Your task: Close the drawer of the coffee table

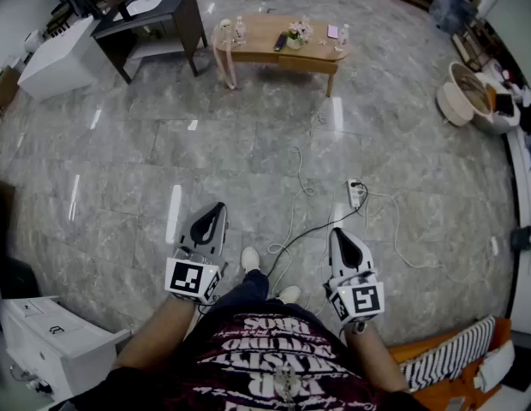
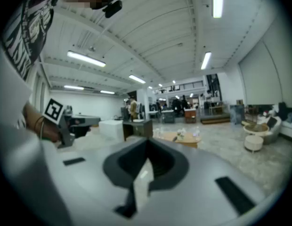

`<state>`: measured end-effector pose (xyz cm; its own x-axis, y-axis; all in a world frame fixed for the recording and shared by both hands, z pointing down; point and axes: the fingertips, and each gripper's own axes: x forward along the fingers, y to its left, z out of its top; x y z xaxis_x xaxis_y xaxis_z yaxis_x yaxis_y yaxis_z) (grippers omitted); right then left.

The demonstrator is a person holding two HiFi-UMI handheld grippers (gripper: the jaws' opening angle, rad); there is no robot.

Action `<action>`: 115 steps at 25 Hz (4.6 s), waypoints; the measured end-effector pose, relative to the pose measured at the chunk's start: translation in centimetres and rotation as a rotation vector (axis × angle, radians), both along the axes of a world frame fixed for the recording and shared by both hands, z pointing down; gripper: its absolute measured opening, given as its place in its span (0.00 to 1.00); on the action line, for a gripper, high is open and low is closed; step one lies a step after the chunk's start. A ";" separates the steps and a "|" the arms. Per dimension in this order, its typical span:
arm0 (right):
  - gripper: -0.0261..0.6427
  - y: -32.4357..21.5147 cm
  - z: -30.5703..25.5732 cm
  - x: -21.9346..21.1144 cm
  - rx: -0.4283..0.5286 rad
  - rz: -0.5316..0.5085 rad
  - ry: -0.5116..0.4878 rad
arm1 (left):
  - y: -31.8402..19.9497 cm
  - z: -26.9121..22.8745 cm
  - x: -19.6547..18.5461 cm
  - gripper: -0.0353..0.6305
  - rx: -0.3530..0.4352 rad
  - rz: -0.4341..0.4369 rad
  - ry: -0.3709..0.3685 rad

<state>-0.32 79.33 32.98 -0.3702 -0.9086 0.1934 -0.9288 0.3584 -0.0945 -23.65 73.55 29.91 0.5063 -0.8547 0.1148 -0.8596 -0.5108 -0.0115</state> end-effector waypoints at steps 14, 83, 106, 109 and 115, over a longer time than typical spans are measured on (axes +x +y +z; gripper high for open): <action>0.09 -7.1 -3.3 -2.7 0.031 0.081 0.013 | -9.2 -2.4 -2.6 0.09 0.050 0.089 0.102; 0.09 -40.8 -0.5 12.2 0.010 -0.016 -0.079 | -41.5 0.1 11.0 0.09 -0.011 -0.009 -0.005; 0.09 -50.9 1.3 12.4 -0.054 0.023 -0.051 | -52.7 3.0 12.5 0.09 -0.067 0.045 0.009; 0.09 -52.9 1.5 11.9 -0.063 0.026 -0.053 | -54.6 3.2 12.4 0.09 -0.075 0.056 0.010; 0.09 -57.5 0.5 9.5 -0.054 0.006 -0.044 | -59.0 2.5 10.0 0.09 -0.068 0.041 0.014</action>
